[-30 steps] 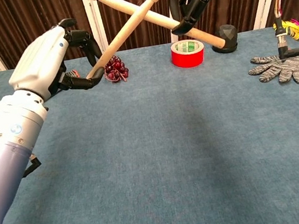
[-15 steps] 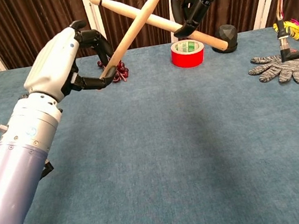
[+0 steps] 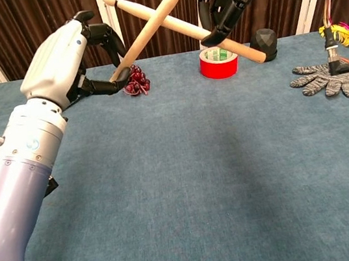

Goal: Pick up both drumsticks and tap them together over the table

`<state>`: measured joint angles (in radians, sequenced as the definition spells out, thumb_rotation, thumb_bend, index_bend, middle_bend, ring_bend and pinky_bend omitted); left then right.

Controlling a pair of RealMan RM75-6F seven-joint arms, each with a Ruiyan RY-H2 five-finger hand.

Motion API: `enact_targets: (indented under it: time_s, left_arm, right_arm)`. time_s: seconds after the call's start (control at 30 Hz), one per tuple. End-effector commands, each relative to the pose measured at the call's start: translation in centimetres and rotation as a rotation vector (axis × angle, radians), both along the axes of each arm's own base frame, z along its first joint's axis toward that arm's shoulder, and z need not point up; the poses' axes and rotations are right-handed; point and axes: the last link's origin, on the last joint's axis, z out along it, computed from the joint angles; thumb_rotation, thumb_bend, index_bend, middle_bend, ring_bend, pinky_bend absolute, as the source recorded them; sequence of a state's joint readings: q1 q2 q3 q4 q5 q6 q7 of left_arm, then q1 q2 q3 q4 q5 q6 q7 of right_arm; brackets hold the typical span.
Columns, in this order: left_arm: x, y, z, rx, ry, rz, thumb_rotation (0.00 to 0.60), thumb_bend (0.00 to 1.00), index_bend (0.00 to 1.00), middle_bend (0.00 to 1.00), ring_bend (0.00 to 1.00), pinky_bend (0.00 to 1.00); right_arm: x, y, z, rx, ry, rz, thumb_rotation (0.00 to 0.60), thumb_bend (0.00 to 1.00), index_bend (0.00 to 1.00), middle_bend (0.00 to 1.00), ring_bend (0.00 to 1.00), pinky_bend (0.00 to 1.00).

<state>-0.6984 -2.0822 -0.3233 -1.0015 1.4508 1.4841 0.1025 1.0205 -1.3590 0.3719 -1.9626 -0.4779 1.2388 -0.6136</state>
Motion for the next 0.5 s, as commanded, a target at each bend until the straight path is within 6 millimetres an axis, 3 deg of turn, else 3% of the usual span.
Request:
enact_targets:
  time_s: [0.03,0.5]
  left_arm:
    - [-0.05,-0.03,-0.19,-0.004,0.002,0.001,0.600,0.53,0.64,0.59,0.07,0.00]
    - [0.02,-0.08,-0.89,-0.002,0.013,-0.005,0.600,0.53,0.64,0.59,0.07,0.00]
  right_arm:
    - [0.10,-0.01,0.07,0.001,-0.006,0.000,0.600,0.35,0.77,0.66,0.47,0.01]
    - [0.23,0.04,0.67,0.009,-0.034,0.004,0.600,0.35,0.78,0.66,0.47,0.01]
